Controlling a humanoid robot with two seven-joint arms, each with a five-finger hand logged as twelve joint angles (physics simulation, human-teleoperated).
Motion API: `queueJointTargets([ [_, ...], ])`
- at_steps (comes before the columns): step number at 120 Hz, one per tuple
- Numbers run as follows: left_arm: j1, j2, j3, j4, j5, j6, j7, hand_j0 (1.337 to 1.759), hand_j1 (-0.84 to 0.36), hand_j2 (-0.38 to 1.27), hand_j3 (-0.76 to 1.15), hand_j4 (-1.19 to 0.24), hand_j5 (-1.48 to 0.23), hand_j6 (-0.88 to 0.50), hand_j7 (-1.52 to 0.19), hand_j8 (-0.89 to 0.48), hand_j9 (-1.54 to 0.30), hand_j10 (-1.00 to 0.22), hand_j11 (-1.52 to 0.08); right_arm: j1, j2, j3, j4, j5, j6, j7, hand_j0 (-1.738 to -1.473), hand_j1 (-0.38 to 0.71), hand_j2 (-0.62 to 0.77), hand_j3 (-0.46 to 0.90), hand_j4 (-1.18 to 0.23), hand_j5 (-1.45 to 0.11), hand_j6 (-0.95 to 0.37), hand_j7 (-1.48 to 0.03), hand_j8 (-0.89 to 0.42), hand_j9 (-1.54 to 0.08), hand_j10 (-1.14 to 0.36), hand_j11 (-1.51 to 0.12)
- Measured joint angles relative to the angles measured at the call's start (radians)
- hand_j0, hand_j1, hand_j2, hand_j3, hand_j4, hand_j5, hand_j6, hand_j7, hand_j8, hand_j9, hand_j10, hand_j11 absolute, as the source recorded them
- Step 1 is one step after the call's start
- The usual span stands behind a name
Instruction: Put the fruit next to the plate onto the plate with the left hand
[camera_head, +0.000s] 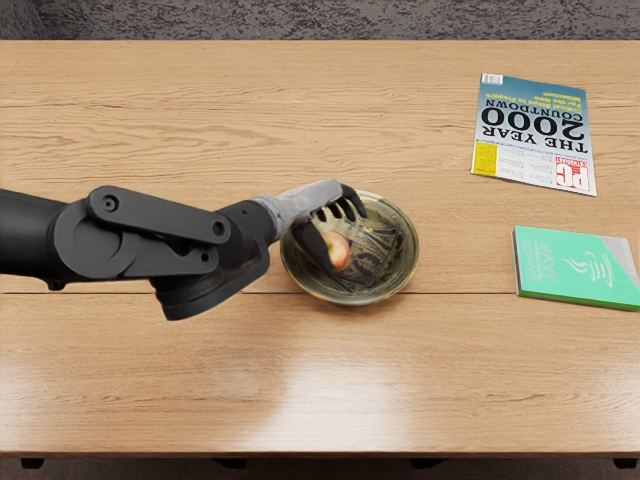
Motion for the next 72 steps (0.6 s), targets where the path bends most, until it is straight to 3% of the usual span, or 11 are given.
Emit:
queueJointTargets([
  [14,0.0,0.041,-0.02,0.0,-0.004,-0.002,0.0,1.658,0.11,0.11,0.0,-0.23,-0.32,-0.22,-0.31,-0.18,-0.31,-0.21,-0.31,0.0,0.0,0.0,0.0,0.0,0.0,0.0,-1.658,-0.32,0.0,0.0,-0.02,-0.03,-0.02,-0.03,-0.02,-0.03,-0.02,-0.03],
  [30,0.002,0.158,-0.067,-0.001,-0.003,-0.037,0.0,1.658,0.22,0.06,0.0,-0.12,-0.17,-0.12,-0.16,-0.09,-0.16,-0.11,-0.16,0.0,0.0,0.0,0.0,0.0,0.0,0.001,-1.658,-0.32,0.0,0.0,-0.02,-0.03,-0.02,-0.03,-0.02,-0.03,-0.02,-0.03],
  [55,0.005,0.539,-0.176,-0.002,0.0,-0.483,0.003,1.658,0.3,0.02,0.0,-0.04,-0.06,-0.04,-0.06,-0.03,-0.06,-0.04,-0.06,0.0,0.0,0.0,0.0,0.0,0.0,0.0,-1.658,-0.32,0.0,0.0,-0.02,-0.03,-0.02,-0.03,-0.02,-0.03,-0.02,-0.03],
  [72,0.043,0.696,-0.222,-0.002,0.001,-0.668,0.005,1.658,0.33,0.01,0.0,-0.02,-0.03,-0.02,-0.03,-0.02,-0.03,-0.02,-0.03,0.0,0.0,0.0,0.0,0.0,0.0,0.0,-1.658,-0.32,0.0,0.0,-0.02,-0.03,-0.02,-0.03,-0.02,-0.03,-0.02,-0.03],
])
